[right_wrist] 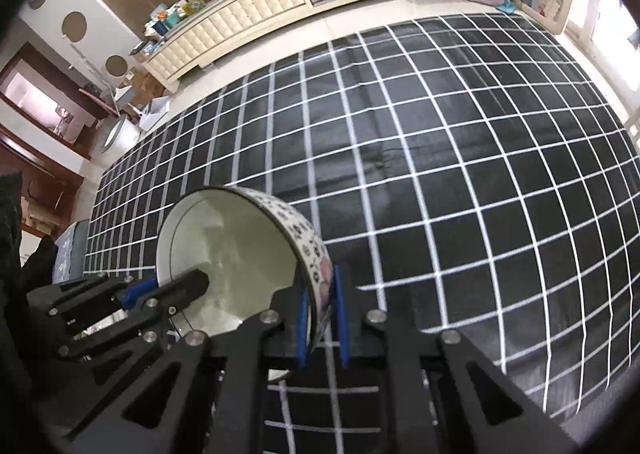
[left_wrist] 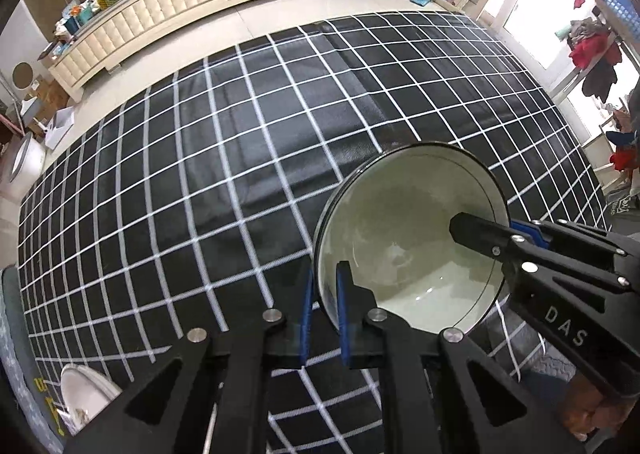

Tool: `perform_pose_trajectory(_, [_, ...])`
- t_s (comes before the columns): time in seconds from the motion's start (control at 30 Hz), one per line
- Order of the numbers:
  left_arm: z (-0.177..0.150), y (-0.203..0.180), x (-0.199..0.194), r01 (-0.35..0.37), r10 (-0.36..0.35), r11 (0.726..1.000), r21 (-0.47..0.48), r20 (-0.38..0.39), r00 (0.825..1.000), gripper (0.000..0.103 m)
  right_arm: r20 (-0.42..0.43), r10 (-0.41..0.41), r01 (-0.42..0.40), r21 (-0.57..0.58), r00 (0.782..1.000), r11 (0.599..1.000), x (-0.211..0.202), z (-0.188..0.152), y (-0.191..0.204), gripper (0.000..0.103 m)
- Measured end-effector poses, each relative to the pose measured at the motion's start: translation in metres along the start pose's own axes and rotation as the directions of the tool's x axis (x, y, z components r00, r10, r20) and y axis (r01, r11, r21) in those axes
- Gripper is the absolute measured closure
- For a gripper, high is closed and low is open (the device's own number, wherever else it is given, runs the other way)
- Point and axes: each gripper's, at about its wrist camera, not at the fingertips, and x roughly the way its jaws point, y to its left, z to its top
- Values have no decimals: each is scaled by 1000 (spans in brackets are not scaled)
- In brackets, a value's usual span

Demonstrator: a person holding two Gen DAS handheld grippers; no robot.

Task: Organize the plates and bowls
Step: 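Lift the floral-rimmed bowl and carry it toward the nested bowls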

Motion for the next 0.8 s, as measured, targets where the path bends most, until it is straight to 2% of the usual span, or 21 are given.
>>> perform_pose_trajectory(0.47, [-75, 67, -82, -30, 35, 996, -85, 57, 998, 94, -7, 46, -47, -98, 999, 994, -14, -29, 88, 87])
perform_pose_trajectory(0.8, [-123, 110, -96, -71, 77, 988, -139, 41, 996, 94, -74, 64, -75, -156, 995, 985, 6, -62, 138, 87])
